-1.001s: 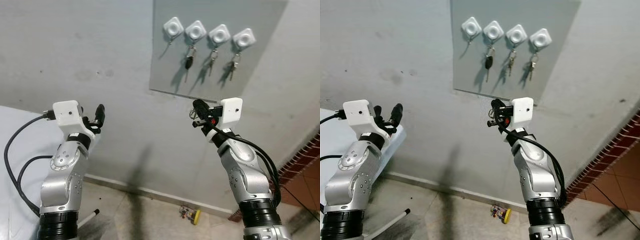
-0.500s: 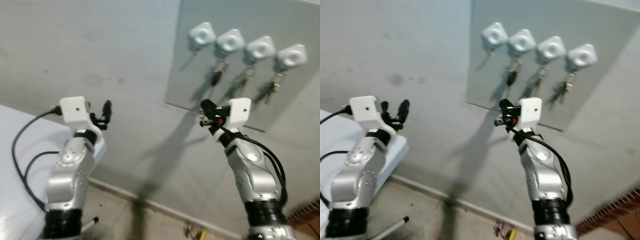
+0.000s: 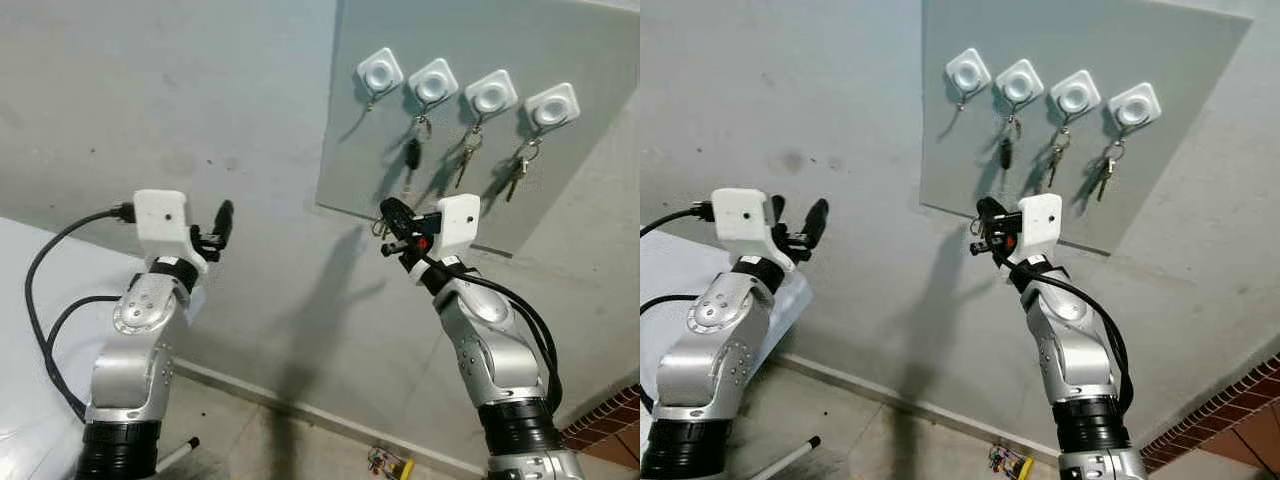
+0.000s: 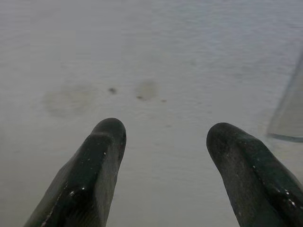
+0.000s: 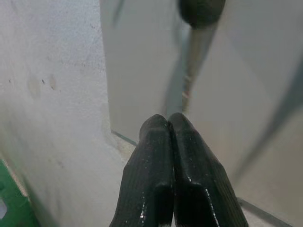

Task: Hang keys on a hook

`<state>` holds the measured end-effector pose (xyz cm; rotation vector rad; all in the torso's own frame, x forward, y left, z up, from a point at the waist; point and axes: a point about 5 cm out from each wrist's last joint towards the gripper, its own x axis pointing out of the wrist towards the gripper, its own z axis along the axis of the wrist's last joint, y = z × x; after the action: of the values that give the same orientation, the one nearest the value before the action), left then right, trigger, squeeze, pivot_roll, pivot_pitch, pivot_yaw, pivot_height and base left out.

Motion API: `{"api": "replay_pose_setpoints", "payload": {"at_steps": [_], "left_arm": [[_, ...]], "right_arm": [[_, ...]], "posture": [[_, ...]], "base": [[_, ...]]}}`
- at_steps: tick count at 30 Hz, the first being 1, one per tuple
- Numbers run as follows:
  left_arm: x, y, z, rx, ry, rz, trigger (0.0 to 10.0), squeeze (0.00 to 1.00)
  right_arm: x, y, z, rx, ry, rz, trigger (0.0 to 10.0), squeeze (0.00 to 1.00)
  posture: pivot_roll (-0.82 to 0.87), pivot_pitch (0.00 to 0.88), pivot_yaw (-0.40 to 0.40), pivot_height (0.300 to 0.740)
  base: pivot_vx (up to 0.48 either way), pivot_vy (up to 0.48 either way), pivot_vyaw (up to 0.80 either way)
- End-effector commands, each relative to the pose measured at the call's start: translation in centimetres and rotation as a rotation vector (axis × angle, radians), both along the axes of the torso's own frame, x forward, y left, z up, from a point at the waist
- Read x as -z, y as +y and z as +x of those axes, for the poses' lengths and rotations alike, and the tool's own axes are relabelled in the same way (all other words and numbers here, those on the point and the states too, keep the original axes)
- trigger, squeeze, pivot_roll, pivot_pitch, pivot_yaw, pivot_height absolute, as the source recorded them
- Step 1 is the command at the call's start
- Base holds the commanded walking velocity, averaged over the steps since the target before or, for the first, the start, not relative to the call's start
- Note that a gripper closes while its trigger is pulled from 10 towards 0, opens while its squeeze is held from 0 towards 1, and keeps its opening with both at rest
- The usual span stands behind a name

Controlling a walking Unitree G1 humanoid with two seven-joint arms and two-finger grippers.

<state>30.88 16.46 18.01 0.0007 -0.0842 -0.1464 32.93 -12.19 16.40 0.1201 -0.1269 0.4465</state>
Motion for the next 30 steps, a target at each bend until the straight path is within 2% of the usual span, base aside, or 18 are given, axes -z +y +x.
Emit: {"api": "replay_pose_setpoints", "payload": {"at_steps": [1, 7, 9, 14, 17, 20, 22, 30], "left_arm": [[-0.6, -0.5, -0.1, 0.034, -0.016, 0.037, 10.0, 0.00], [0.3, -1.3, -0.5, 0.093, 0.009, 0.129, 10.0, 0.00], [0.5, -1.4, -0.6, 0.103, 0.012, 0.146, 10.0, 0.00], [-0.9, -2.0, -0.7, 0.140, -0.038, 0.121, 10.0, 0.00], [-1.4, -2.2, -0.6, 0.145, -0.052, 0.126, 10.0, 0.00], [-1.8, -2.3, -0.7, 0.166, -0.077, 0.137, 10.0, 0.00], [-1.3, -2.3, -0.7, 0.172, -0.042, 0.125, 10.0, 0.00], [-1.4, -2.1, -0.8, 0.169, -0.047, 0.124, 10.0, 0.00]], "right_arm": [[-0.4, 0.3, -0.2, -0.043, -0.003, 0.011, 10.0, 0.00], [0.9, 1.6, -1.3, -0.181, 0.031, -0.065, 10.0, 0.00], [0.6, 2.1, -1.8, -0.224, 0.020, -0.035, 10.0, 0.00], [-2.1, 3.4, -1.9, -0.298, -0.069, 0.070, 10.0, 0.00], [-3.1, 3.8, -1.7, -0.311, -0.097, 0.085, 10.0, 0.00], [-5.1, 4.1, -1.1, -0.321, -0.150, 0.104, 10.0, 0.00], [-6.1, 4.1, -0.6, -0.299, -0.165, 0.124, 10.0, 0.00], [-7.1, 4.2, -0.5, -0.307, -0.194, 0.142, 10.0, 0.00]], "posture": [[-0.09, 0.000, -0.052, 0.740], [-0.09, 0.000, -0.052, 0.740], [-0.09, 0.000, -0.053, 0.740], [-0.09, 0.000, -0.051, 0.740], [-0.09, 0.000, -0.050, 0.740], [-0.09, 0.000, -0.050, 0.740], [-0.09, 0.000, -0.050, 0.740], [-0.09, 0.000, -0.052, 0.740]], "base": [[0.000, 0.000, 0.00], [0.000, 0.000, 0.00], [0.000, 0.000, 0.00], [0.000, 0.000, 0.00], [0.000, 0.000, 0.00], [0.000, 0.000, 0.00], [0.000, 0.000, 0.00], [0.000, 0.000, 0.00]]}}
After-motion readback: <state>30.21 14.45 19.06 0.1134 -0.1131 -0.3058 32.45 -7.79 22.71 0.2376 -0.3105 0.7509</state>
